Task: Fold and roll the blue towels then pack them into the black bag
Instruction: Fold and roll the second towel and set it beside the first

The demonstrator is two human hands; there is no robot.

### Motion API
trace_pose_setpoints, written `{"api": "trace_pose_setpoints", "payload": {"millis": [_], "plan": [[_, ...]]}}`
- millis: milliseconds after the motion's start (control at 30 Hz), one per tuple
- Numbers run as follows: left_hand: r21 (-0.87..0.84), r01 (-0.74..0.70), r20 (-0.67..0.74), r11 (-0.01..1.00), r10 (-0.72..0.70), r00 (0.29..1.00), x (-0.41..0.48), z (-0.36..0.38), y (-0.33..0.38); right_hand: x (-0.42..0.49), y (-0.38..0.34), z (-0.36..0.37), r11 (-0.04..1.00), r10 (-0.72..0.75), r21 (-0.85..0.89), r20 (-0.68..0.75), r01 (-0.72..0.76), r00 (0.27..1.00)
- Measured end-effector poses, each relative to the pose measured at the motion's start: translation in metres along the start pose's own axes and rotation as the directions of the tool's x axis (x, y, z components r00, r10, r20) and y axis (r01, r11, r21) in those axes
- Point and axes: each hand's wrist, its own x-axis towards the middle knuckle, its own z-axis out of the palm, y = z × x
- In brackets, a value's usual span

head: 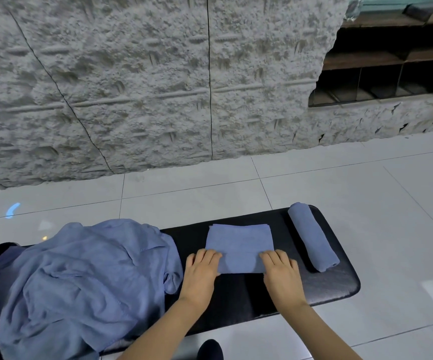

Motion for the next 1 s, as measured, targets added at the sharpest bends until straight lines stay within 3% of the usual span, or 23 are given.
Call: {"api": "trace_pose_setpoints", "payload": {"millis": [133,200,333,400,467,500,567,700,767,800,1000], "plan": [[-0.024,-0.006,0.083,1.000,0.008,0.996,0.008,-0.012,-0.004,0.000,0.004,-0.015,0.995,0.009,0.096,0.109,-0.019,0.994],[-0.074,0.008,0.191,0.997,0.006,0.982,0.008,-0.018,-0.010,-0.009,0.015,-0.015,0.984,-0.001,0.175,0.221,-0.039,0.975],[-0.153,0.183,0.472,0.971,-0.091,0.877,0.010,-0.028,-0.011,-0.011,0.030,-0.018,0.865,0.010,0.442,0.458,-0.238,0.889],[-0.173,0.283,0.412,0.943,-0.192,0.891,0.015,-0.030,-0.002,-0.002,0.030,-0.019,0.888,0.052,0.395,0.423,-0.235,0.905],[-0.196,0.314,0.168,0.929,-0.283,0.944,0.020,-0.028,0.005,0.008,0.020,-0.022,0.954,0.131,0.238,0.218,-0.183,0.967],[-0.214,0.278,0.052,0.936,-0.273,0.961,0.021,-0.028,0.009,0.010,0.012,-0.025,0.979,0.109,0.164,0.081,-0.121,0.991],[-0.184,0.138,-0.035,0.973,-0.147,0.989,0.017,-0.028,0.014,0.006,0.001,-0.020,0.997,-0.001,0.073,-0.010,0.002,1.000],[-0.066,-0.137,-0.087,0.988,0.131,0.988,0.000,-0.005,0.009,-0.017,-0.001,0.002,0.979,-0.197,0.025,-0.117,0.201,0.973],[-0.008,-0.214,-0.091,0.977,0.213,0.973,-0.007,0.005,0.005,-0.023,0.002,0.007,0.976,-0.218,-0.024,-0.079,0.217,0.973],[0.006,-0.224,-0.020,0.975,0.224,0.974,-0.006,0.007,0.004,-0.022,0.002,0.008,0.978,-0.205,-0.054,-0.039,0.203,0.978],[0.181,-0.124,0.100,0.976,0.107,0.989,0.036,-0.017,0.004,0.007,-0.013,-0.008,0.999,-0.001,-0.043,0.043,0.003,0.999]]}}
